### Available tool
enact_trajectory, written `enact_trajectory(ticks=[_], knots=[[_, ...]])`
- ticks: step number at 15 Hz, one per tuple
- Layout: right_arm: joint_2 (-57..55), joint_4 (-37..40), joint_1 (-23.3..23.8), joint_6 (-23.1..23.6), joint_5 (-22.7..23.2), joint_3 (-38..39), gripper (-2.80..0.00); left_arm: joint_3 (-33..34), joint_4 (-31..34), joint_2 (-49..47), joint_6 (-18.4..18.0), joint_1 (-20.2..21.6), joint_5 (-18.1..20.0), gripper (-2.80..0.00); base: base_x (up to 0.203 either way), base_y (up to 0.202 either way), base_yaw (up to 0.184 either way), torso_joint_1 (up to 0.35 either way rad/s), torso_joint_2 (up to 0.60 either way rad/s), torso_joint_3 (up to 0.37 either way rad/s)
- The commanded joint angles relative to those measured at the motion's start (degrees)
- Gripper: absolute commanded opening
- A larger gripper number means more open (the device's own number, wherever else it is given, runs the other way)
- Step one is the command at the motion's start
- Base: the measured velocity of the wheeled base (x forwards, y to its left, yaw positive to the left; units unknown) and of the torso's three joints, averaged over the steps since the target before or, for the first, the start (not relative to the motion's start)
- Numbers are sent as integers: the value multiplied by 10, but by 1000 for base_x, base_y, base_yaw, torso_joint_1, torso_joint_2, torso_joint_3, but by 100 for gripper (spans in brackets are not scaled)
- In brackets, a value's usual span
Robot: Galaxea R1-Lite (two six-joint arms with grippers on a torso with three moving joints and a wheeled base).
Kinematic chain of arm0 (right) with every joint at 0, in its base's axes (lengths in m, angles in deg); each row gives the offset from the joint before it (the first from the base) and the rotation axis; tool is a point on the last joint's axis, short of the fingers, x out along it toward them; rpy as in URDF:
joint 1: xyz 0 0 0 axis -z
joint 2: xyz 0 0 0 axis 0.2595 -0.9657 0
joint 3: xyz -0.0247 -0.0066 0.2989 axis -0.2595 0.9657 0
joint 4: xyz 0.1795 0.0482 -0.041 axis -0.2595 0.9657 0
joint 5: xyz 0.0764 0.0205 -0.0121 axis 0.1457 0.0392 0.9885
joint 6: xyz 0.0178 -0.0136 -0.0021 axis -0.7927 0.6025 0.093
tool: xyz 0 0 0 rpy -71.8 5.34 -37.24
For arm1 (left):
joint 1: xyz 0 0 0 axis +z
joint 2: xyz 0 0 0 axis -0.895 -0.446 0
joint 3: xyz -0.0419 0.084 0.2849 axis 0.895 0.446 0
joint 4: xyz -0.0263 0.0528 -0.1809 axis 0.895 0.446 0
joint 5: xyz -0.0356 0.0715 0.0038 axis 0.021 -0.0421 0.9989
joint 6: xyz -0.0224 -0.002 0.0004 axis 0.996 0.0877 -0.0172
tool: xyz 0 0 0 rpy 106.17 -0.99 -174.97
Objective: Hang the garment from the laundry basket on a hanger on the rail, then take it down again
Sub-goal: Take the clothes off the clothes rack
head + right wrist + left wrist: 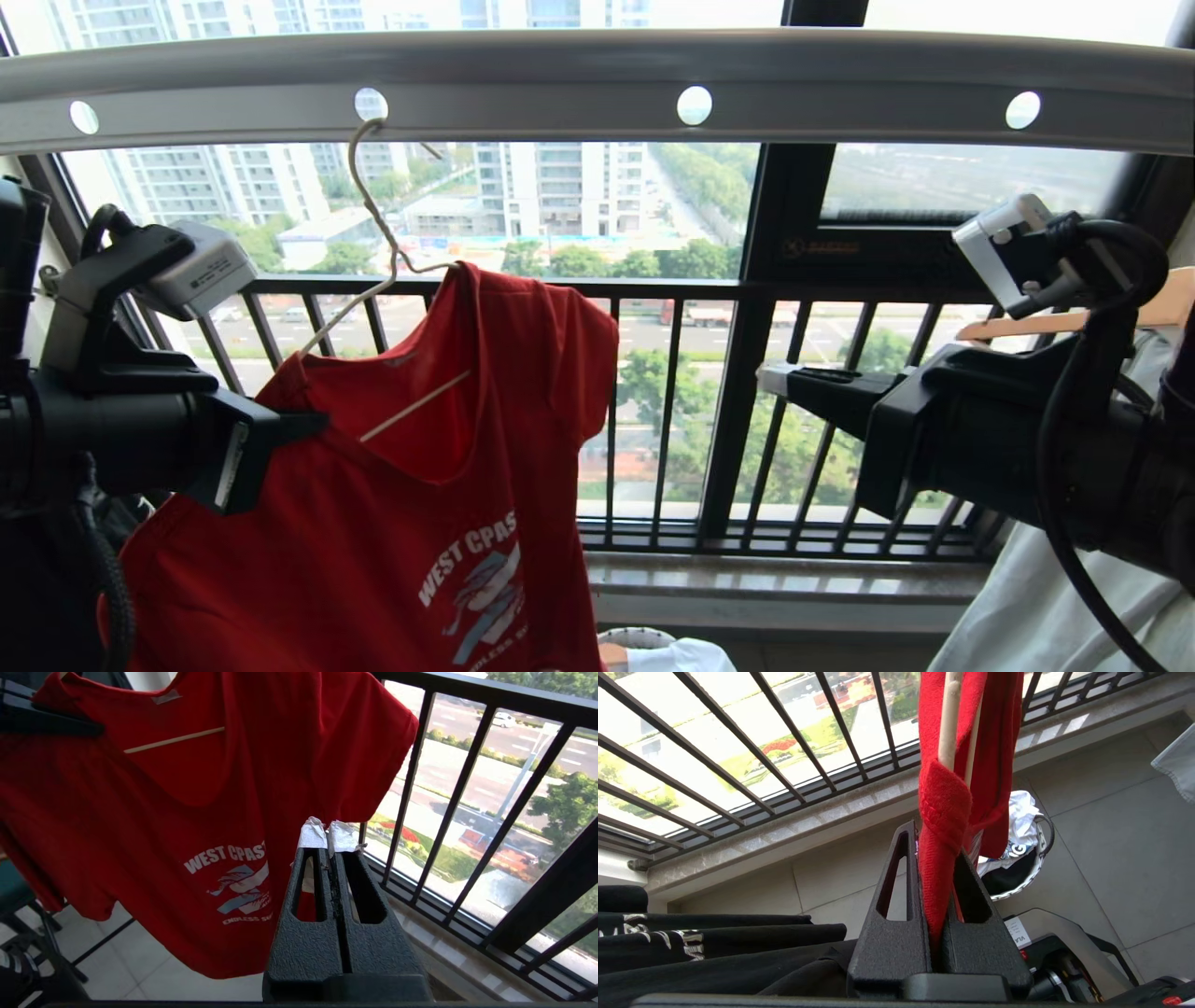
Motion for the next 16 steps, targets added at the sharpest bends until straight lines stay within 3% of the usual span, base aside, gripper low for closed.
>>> enact_trajectory(ticks=[1, 7, 8, 12, 16], knots=[[-31, -3, -23, -12, 1, -7, -280, 0, 0, 13, 0, 0, 0, -280, 0, 0, 0, 0, 0, 0], [-108, -3, -38, -12, 19, -100, -280, -2, 0, 13, 0, -1, 1, -280, 0, 0, 0, 0, 0, 0], [-121, -4, -38, -13, 19, -121, 0, -2, 0, 13, 0, -1, 3, -280, 0, 0, 0, 0, 0, 0], [-185, -5, -38, -13, 48, -206, 0, 2, 0, 14, 5, -1, 3, -280, 0, 0, 0, 0, 0, 0], [-265, -57, -38, -12, 87, -269, 0, 13, -1, 13, 6, -1, 3, -280, 0, 0, 0, 0, 0, 0]])
